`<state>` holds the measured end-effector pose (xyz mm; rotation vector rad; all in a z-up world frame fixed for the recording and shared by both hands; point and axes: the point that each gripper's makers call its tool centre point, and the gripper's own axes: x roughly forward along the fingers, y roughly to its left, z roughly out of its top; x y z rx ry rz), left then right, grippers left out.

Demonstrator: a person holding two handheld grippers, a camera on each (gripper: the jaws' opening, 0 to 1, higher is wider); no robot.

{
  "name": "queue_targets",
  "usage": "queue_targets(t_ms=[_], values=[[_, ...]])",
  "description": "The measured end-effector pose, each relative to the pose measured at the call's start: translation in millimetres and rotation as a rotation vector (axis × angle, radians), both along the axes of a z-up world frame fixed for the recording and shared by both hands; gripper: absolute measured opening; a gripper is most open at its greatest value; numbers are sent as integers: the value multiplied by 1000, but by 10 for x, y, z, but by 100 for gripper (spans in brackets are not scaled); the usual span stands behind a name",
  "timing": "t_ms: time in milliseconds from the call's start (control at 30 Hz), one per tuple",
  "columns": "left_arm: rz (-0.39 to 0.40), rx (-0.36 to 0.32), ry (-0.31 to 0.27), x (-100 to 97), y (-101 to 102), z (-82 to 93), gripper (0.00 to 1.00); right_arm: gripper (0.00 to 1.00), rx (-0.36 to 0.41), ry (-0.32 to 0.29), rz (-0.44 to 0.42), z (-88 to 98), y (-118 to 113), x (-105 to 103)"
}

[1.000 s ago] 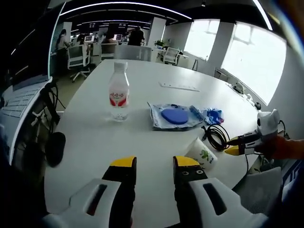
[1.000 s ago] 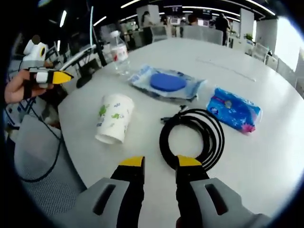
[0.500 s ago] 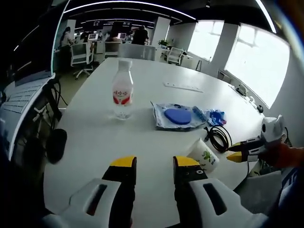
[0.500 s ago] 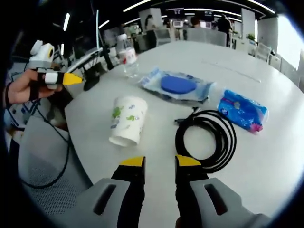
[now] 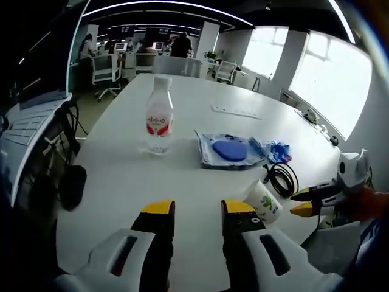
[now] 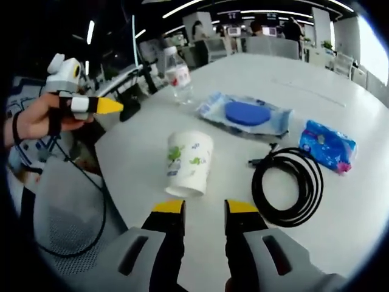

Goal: Arrange the tabletop items into an orderly group along one side of the table until the central work area is clear of visible clutter.

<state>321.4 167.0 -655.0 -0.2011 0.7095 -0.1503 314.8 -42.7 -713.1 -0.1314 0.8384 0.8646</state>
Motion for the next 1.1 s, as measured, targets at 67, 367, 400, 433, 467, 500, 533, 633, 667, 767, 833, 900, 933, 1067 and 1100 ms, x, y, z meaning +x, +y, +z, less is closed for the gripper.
queue_targets(t_ms=[67,367,400,433,467,500,533,633,667,767,833,900,933,1067,1100], values=[[2,0,1,-6,3,-4,29,25,3,8,8,-6,24,-1],[-12,-6,7,-47,-23,-33,29,33,7,7,43,81,235,16],[-12,-7,7,-53,-25,-30,29,35,12,14,43,88,286,29],[-12,-9,7,-57,-25,-27,29,39,11,17,42,88,314,40],[-13,-8,7,-57,-25,-27,29,43,10,17,42,92,361,59],[-14,-7,7,-61,-20,-27,29,46,8,14,42,93,392,75],[-15,-6,7,-66,-19,-25,29,49,3,7,45,97,439,98],[-13,-9,4,-76,-1,-14,29,49,5,12,59,80,572,122],[-12,-10,4,-79,7,-24,29,49,0,14,61,65,603,128],[-14,-11,7,-101,-1,-29,29,49,-41,15,80,-28,665,140],[-17,-9,9,-113,-2,-30,29,50,-49,31,93,-75,714,126],[-16,-10,10,-128,0,-28,29,54,-66,31,106,-134,749,136],[-17,-10,11,-134,-2,-27,29,54,-79,33,112,-159,752,141],[-24,-8,16,-150,-8,-34,29,51,-130,38,111,-281,738,197],[-24,-7,17,-155,-8,-37,29,50,-149,41,117,-324,725,206]])
